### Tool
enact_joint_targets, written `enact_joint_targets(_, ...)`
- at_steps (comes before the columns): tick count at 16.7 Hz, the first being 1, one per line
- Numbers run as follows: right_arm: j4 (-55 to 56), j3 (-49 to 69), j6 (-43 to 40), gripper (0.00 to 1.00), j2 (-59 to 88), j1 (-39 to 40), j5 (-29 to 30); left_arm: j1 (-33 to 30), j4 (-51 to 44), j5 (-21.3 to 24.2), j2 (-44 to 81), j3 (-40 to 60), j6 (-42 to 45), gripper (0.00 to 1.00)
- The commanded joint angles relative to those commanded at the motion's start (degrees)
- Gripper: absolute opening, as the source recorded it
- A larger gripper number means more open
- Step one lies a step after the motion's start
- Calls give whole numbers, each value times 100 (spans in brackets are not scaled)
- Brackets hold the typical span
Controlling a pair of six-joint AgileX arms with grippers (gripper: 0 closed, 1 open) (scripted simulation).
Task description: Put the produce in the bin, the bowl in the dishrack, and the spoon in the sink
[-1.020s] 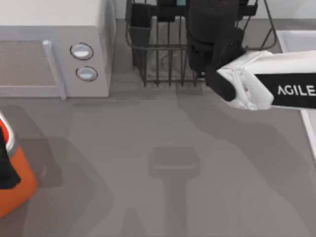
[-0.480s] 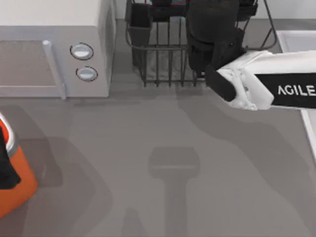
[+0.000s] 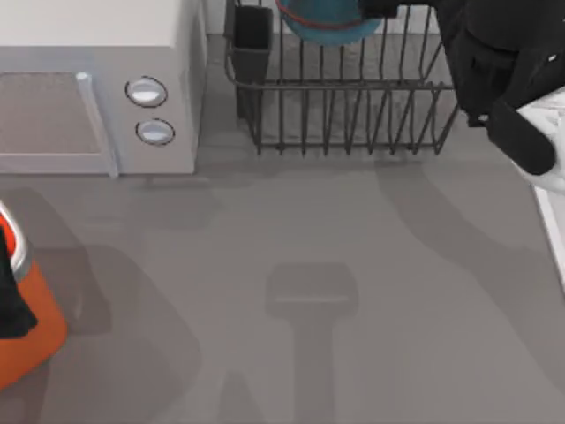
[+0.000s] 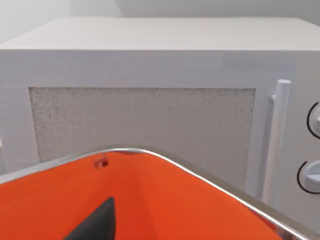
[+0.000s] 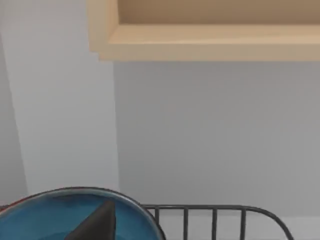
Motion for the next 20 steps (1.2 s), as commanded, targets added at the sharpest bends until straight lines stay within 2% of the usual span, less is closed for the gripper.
enact_joint_targets(12,-2597,-4717,-204,100,-7544,-2126,-2213,0,0,0,0,0,0,100)
enact_joint_targets(16,-3146,-5847,-168,100,-9139,-2704,-2825,0,0,0,0,0,0,100)
enact_joint_targets(20,-3355,-6314,-124,100,-9766,-2970,-3106,0,0,0,0,0,0,100)
